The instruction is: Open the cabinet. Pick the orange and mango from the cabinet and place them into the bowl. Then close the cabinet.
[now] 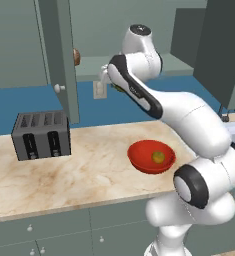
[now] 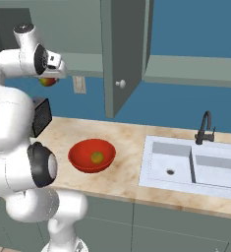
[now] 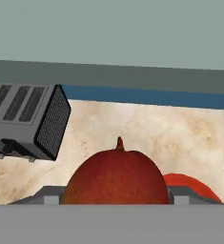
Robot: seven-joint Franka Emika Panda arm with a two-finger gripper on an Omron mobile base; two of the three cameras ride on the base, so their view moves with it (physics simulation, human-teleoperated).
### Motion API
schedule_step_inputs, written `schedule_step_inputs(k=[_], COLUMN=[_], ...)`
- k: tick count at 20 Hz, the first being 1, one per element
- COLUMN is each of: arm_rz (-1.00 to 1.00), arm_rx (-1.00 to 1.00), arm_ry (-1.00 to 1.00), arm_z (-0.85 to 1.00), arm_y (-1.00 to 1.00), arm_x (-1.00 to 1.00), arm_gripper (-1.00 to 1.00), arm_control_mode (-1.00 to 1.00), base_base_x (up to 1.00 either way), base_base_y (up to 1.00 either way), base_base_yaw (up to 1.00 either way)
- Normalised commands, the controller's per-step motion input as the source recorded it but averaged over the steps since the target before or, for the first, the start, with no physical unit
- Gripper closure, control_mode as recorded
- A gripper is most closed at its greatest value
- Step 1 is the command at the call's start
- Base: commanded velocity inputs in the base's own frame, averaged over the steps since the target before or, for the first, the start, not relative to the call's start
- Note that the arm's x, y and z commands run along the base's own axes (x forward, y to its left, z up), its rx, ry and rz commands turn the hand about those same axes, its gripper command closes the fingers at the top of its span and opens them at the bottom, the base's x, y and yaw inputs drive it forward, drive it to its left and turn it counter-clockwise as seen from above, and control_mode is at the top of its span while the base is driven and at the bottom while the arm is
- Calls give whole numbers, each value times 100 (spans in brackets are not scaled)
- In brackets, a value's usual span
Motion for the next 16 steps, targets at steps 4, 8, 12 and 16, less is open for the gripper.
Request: schedule_step_inputs(k=[4, 8, 12, 16], arm_rz=[0, 0, 0, 4], arm_rx=[10, 7, 2, -1], arm_ry=[7, 17, 25, 4], arm_z=[-100, -100, -98, -58], arm_y=[-100, -93, -64, -5], arm_x=[-100, -92, -35, 16], arm_gripper=[100, 100, 100, 100], arm_control_mode=[-100, -100, -100, -100], base_base_x=[0, 0, 0, 0], base_base_y=[0, 0, 0, 0], base_base_yaw=[0, 0, 0, 0])
